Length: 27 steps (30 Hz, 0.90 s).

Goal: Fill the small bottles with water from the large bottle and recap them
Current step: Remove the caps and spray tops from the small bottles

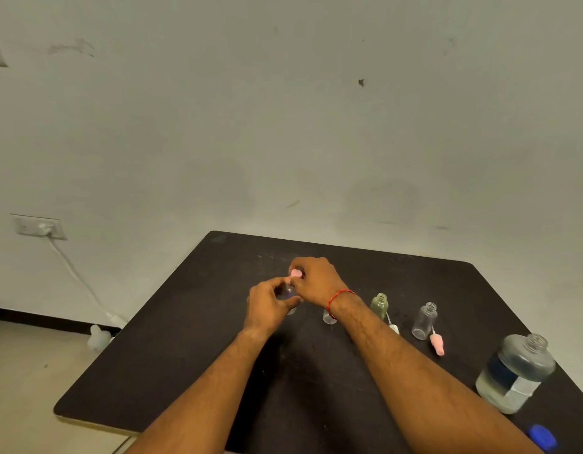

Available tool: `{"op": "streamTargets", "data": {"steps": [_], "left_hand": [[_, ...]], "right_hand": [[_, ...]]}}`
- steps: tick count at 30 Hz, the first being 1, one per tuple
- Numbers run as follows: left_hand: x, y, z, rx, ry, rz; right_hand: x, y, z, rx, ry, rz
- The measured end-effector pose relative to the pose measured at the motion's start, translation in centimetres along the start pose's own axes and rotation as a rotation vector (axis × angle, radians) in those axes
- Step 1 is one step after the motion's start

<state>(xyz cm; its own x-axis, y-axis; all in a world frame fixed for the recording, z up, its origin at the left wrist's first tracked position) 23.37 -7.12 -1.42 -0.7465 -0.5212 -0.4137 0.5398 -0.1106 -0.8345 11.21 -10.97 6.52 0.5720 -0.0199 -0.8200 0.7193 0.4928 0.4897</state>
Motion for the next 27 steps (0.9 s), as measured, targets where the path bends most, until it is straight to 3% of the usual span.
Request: {"op": "streamTargets", "data": {"steps": [9,16,27], "left_hand": [[0.1,-0.1,-0.2,-0.006,0.009,-0.023],[0.0,-0.4,-0.2,0.009,-0.006,0.002],[-0.1,0.5,0.2,-0.04,-0.027,-0.017]], "right_hand": [[-0.7,0.2,-0.4,-0.029,0.056,0.108],[-0.6,-0.2,0.2,0.019,-0.021,-0.008],[0.9,-2.4,-2.4,0.25,-0.323,0.478]]}}
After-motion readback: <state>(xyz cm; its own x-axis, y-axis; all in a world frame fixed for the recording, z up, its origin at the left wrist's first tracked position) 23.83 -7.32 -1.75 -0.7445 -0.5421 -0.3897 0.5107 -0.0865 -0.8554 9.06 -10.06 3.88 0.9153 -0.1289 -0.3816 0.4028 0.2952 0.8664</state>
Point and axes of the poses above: each hand's wrist, its own z-axis towards the middle knuckle, its own x-axis out of the palm, y = z × x, the point moved 1 cm from there along z, towards the middle knuckle, and after that the axes turned 7 degrees about -y, right-handed, at the moved point
